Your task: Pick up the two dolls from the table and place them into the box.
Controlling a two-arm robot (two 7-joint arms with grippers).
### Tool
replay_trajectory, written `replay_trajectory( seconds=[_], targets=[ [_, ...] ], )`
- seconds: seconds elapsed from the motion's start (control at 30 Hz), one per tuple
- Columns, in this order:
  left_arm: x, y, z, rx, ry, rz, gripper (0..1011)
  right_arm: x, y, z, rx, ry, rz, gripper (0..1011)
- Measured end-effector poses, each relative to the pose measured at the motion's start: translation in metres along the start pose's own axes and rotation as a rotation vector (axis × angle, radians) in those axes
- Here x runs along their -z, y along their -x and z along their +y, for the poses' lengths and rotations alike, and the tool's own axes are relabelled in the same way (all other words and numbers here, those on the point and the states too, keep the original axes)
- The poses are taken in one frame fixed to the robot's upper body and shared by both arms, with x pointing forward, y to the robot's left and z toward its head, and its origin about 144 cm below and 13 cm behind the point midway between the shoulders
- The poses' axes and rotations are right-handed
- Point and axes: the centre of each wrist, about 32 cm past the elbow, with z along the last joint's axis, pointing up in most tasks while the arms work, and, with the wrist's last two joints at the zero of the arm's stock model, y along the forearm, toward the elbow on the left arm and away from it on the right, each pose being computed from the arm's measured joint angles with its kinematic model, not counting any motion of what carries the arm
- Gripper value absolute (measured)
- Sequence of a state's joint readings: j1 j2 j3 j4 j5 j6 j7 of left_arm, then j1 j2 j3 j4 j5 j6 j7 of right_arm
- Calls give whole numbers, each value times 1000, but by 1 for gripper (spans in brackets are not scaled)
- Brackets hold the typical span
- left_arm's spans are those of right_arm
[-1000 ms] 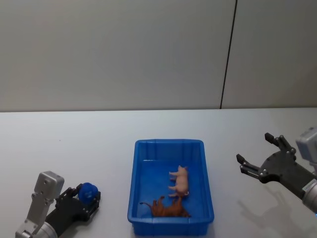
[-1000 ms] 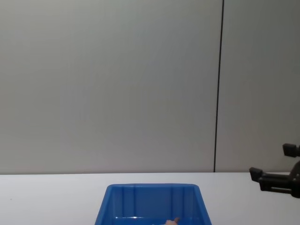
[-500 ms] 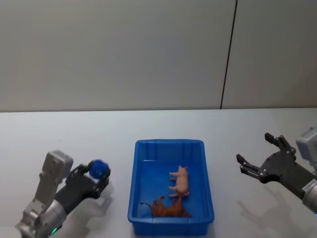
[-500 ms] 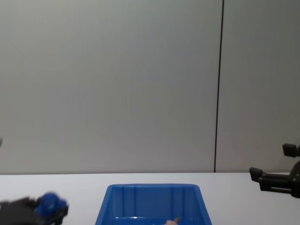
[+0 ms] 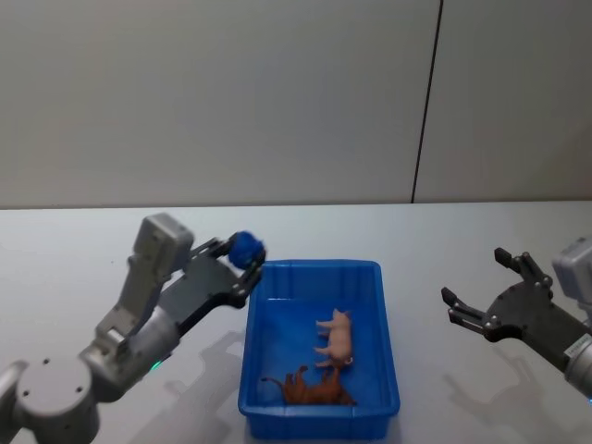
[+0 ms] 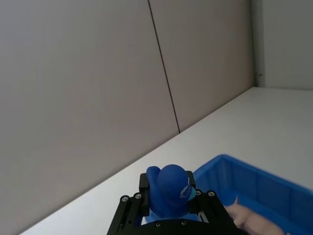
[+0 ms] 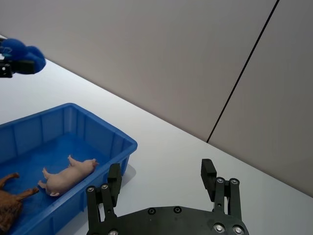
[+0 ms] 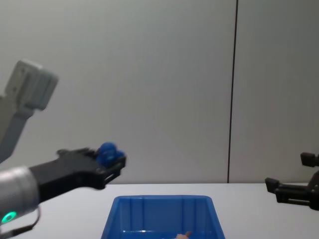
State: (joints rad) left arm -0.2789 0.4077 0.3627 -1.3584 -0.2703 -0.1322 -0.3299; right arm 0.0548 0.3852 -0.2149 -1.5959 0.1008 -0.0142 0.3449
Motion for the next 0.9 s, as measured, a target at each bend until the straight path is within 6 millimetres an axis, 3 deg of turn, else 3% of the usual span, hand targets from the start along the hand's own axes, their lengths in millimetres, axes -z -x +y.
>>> replay_trajectory(
  seconds=[0.2,0.3,0.43,0.9],
  targets=[
    [-15,10,-22,33,47,4,382,0,0,0,0,0,0,1001],
    [-19,14,-30,46,62,9,435,0,0,0,0,0,0,1001],
    [-24,19,-38,56,78,17,602,0,0,0,0,0,0,1001],
    [-35,27,-50,48,119,27,994,0,0,0,0,0,0,1001]
  ],
)
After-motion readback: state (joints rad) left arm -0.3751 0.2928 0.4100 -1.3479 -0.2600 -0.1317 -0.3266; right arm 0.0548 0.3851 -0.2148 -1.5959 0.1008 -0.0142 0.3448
